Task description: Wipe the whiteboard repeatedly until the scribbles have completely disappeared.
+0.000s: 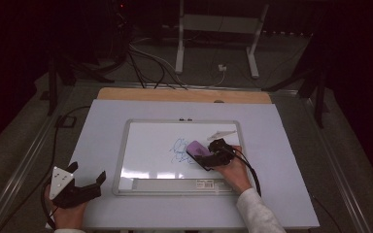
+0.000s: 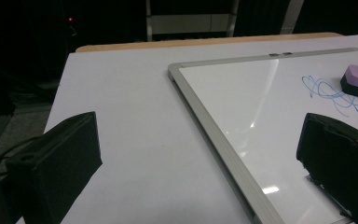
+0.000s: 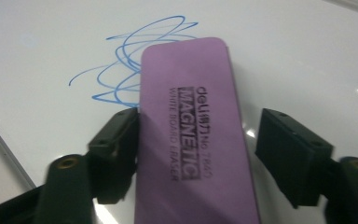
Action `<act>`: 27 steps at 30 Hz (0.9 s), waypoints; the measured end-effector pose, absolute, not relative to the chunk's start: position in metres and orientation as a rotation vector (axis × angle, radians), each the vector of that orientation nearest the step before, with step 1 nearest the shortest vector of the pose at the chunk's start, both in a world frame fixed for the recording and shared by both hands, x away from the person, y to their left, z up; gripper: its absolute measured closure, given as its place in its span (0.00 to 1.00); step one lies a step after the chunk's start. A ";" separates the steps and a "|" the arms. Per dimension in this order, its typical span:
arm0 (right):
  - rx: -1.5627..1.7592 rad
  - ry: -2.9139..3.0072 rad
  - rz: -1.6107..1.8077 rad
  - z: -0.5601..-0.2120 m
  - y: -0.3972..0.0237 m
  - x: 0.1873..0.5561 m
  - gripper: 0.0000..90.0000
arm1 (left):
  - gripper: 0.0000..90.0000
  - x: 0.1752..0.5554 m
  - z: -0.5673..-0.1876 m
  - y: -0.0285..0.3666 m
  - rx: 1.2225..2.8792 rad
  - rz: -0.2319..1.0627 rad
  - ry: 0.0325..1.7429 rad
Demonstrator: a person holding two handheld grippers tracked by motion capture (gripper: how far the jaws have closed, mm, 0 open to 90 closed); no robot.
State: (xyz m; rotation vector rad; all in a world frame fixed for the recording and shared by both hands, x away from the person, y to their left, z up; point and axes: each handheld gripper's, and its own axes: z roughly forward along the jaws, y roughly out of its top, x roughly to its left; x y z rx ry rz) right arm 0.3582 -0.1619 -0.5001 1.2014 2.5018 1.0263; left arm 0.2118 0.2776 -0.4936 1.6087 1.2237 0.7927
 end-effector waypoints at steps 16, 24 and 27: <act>1.003 2.636 0.975 -0.499 -0.140 0.345 0.46 | 0.01 0.212 -0.494 0.277 1.620 0.794 1.222; 1.129 2.530 0.886 -0.497 -0.152 0.355 0.46 | 0.01 0.212 -0.494 0.277 1.616 0.795 1.227; 1.129 2.524 0.878 -0.497 -0.151 0.354 0.46 | 0.01 0.212 -0.494 0.277 1.619 0.795 1.226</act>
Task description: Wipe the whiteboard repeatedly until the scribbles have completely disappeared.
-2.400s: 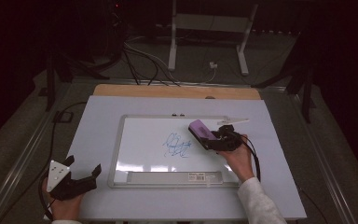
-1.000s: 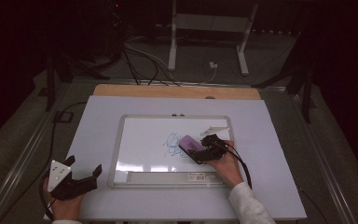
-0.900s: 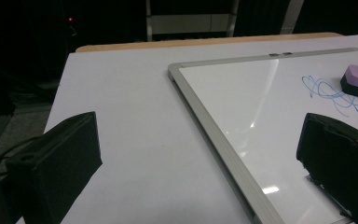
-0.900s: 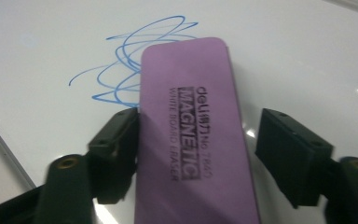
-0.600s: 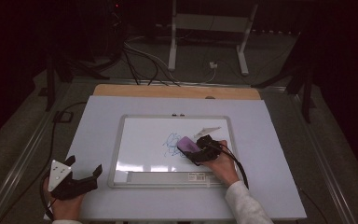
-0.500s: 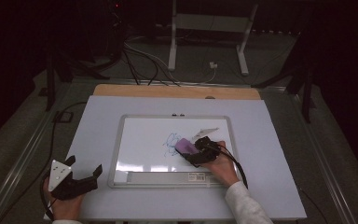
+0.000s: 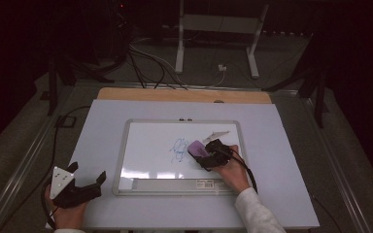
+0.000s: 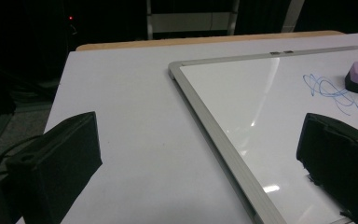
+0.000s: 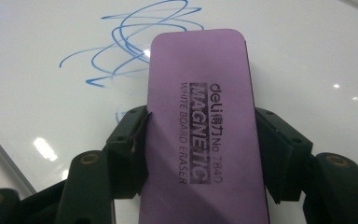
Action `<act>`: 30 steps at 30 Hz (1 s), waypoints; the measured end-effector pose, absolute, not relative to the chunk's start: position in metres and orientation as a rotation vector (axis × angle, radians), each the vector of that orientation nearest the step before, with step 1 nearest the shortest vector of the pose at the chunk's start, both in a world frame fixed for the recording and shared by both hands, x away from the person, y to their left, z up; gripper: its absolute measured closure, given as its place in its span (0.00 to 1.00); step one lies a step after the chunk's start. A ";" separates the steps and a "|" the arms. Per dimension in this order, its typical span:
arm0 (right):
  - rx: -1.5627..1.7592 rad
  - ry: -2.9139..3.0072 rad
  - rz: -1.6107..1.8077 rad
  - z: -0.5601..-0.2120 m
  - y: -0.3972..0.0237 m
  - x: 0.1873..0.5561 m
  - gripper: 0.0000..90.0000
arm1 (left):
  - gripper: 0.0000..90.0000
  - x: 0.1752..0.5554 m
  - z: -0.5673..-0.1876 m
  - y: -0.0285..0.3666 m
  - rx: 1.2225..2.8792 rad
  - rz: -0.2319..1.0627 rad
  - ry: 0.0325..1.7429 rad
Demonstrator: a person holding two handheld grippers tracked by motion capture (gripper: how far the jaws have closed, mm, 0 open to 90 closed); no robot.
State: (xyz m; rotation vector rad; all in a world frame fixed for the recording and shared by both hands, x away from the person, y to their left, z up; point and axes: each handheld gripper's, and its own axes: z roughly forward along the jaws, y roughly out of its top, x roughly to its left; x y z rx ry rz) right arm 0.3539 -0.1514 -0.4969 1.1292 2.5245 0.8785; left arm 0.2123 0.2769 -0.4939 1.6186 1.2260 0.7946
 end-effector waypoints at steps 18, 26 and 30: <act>1.000 2.630 0.868 -0.494 -0.140 0.341 0.46 | 0.01 0.212 -0.494 0.277 1.618 0.795 1.227; 1.102 2.544 0.826 -0.494 -0.147 0.349 0.46 | 0.01 0.212 -0.494 0.278 1.617 0.794 1.230; 1.015 2.642 0.859 -0.494 -0.142 0.342 0.46 | 0.01 0.212 -0.494 0.277 1.618 0.795 1.227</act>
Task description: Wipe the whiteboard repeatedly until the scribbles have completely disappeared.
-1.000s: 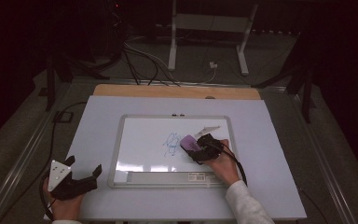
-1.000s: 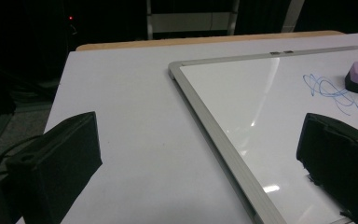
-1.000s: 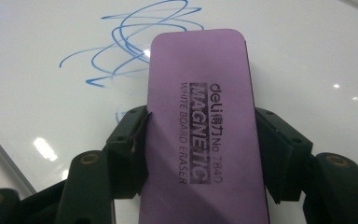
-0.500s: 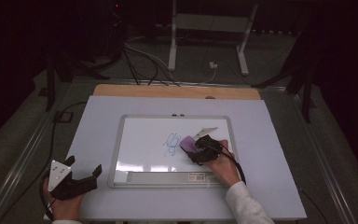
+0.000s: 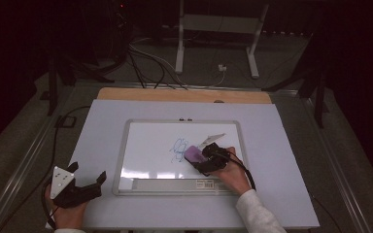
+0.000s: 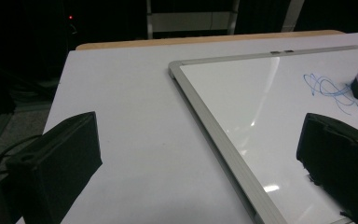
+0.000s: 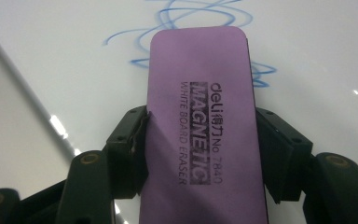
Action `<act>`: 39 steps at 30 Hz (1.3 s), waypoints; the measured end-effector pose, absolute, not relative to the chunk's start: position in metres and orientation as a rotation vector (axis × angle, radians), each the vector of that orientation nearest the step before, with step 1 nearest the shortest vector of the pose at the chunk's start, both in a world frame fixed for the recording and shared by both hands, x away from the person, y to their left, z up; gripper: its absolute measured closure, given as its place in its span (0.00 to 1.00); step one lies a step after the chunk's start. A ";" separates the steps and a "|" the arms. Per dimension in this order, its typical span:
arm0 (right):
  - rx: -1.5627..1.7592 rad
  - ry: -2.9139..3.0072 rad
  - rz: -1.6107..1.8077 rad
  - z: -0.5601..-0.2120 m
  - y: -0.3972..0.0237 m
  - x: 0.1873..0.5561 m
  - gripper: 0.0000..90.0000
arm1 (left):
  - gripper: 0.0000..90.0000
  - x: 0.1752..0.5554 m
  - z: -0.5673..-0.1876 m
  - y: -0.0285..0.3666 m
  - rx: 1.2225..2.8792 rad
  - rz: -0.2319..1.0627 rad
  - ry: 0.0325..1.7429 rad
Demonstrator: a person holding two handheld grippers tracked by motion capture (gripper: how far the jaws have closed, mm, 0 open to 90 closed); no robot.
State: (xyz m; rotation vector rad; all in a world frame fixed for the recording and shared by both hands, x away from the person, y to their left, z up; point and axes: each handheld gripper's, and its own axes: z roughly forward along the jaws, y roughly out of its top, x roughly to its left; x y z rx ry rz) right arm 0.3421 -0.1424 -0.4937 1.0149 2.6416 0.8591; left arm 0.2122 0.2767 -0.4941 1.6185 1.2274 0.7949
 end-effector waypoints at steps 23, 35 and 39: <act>1.134 2.487 0.754 -0.494 -0.148 0.357 0.46 | 0.01 0.211 -0.494 0.277 1.615 0.798 1.228; 1.112 2.568 0.789 -0.493 -0.136 0.354 0.46 | 0.01 0.212 -0.494 0.277 1.618 0.798 1.227; 1.090 2.579 0.799 -0.493 -0.135 0.354 0.46 | 0.01 0.212 -0.494 0.277 1.617 0.797 1.229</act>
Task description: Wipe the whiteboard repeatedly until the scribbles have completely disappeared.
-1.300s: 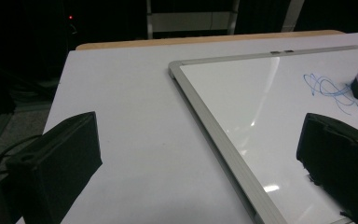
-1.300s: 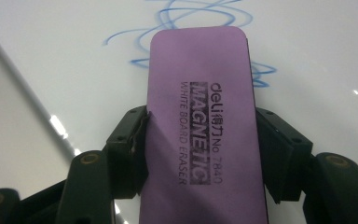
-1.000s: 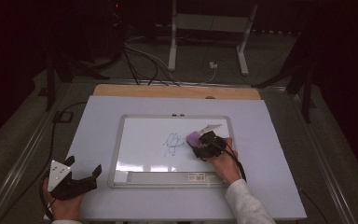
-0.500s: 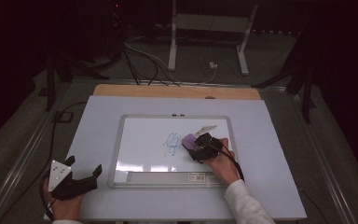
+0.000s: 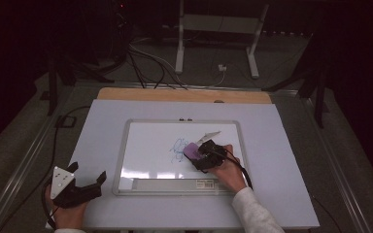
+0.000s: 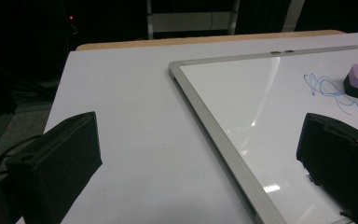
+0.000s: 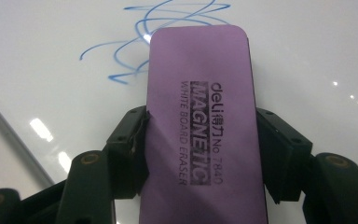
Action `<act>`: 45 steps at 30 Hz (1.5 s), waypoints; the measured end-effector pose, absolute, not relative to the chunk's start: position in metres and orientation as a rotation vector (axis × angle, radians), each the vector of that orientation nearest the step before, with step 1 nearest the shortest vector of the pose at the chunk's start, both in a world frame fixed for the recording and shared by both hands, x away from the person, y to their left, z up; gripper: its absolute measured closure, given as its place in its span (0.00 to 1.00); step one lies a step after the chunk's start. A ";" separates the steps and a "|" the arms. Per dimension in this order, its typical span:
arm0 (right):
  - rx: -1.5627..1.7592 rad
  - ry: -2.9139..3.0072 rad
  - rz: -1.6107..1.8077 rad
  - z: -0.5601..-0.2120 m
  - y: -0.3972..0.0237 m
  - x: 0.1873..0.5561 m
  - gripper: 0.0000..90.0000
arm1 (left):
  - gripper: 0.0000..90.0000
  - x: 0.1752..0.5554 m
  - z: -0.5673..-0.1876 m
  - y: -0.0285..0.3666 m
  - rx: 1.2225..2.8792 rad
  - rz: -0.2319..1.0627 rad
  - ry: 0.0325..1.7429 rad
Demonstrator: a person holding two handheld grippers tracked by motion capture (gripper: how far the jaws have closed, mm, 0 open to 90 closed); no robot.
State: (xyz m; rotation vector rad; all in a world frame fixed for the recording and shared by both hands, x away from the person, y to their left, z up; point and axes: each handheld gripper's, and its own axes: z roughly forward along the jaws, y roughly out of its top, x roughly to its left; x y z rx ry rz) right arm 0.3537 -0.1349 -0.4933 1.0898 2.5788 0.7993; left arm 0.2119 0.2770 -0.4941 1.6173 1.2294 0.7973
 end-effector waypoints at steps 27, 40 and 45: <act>1.192 2.432 0.696 -0.493 -0.125 0.359 0.46 | 0.01 0.212 -0.494 0.277 1.617 0.795 1.230; 0.998 2.568 0.749 -0.492 -0.101 0.332 0.46 | 0.01 0.211 -0.494 0.278 1.614 0.798 1.228; 1.115 2.476 0.723 -0.493 -0.115 0.347 0.46 | 0.01 0.212 -0.494 0.277 1.615 0.796 1.230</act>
